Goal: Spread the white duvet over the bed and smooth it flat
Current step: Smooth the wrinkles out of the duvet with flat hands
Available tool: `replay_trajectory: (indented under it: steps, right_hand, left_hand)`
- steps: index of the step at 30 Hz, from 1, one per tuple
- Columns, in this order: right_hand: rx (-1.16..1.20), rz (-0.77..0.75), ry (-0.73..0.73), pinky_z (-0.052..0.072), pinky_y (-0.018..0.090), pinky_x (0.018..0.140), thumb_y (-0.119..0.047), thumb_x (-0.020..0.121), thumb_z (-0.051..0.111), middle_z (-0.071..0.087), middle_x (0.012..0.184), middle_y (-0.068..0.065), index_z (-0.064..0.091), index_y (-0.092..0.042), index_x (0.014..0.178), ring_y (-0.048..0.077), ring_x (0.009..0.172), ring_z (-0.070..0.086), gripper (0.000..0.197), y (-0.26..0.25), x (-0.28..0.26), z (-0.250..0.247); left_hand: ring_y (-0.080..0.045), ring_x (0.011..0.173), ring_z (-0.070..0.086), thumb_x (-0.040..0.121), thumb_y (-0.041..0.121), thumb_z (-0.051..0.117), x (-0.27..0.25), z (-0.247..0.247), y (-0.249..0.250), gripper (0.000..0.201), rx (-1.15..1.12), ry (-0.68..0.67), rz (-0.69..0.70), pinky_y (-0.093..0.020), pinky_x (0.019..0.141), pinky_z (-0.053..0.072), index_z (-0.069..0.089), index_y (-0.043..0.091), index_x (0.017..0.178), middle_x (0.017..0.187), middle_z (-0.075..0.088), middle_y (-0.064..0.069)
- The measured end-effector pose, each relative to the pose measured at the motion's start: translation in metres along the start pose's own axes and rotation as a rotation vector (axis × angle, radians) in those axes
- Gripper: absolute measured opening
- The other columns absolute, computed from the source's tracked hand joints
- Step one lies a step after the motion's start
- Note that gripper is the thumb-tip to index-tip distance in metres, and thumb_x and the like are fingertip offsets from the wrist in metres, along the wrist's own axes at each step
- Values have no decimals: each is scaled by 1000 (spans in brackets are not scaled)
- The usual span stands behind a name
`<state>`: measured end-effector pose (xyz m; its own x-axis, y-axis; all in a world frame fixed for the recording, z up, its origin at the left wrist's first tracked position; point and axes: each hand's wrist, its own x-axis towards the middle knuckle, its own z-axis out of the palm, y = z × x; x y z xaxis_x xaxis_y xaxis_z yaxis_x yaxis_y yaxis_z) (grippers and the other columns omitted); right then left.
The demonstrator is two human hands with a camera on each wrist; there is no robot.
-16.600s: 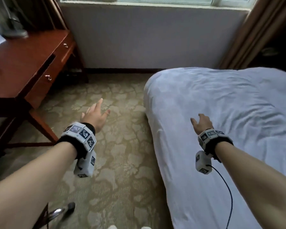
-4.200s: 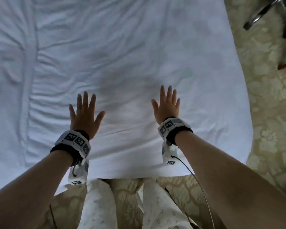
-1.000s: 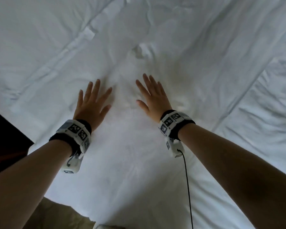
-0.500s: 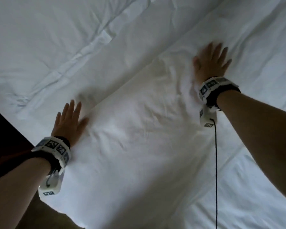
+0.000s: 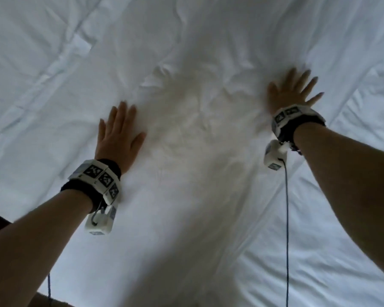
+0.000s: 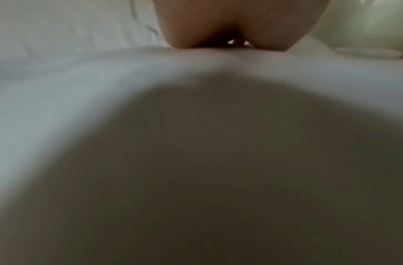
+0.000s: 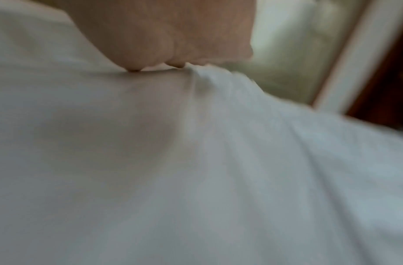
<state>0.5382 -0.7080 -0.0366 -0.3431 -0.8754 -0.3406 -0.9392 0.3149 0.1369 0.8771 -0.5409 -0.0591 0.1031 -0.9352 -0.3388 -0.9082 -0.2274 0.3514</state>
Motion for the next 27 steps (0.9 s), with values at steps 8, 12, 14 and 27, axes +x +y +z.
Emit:
replay_trajectory:
  steps: [8, 12, 14, 27]
  right_hand:
    - [6, -739, -4, 2, 57, 116, -52, 93, 33, -1, 160, 10, 7, -25, 151, 32, 147, -2, 69, -52, -104, 40]
    - [-168, -1089, -113, 0, 52, 116, -61, 87, 21, 19, 158, 1, 21, -26, 149, 23, 147, 14, 72, -70, -172, 76]
    - [-97, -940, -65, -7, 52, 114, -59, 88, 17, 12, 159, -1, 16, -28, 150, 22, 148, 9, 69, -48, -145, 80]
    - [104, -161, -22, -1, 49, 117, -48, 97, 30, -4, 160, 10, 2, -19, 152, 30, 148, -4, 68, 201, -42, 86]
  left_hand:
    - [-26, 148, 3, 98, 36, 35, 26, 7, 42, 62, -24, 96, -119, -52, 117, 0, 9, 18, 151, 160, 5, -9]
    - [-26, 148, 3, 98, 34, 35, 38, 18, 62, 58, 27, 144, -84, -54, 116, -3, 13, 22, 151, 160, 7, -6]
    - [-27, 148, 6, 98, 29, 36, 42, 17, 60, 56, 17, 176, -91, -55, 116, -1, 17, 24, 150, 160, 9, -7]
    - [-33, 147, 3, 97, 30, 38, 43, 53, 187, 58, 157, 70, 273, -54, 116, 0, 19, 14, 150, 159, 5, -15]
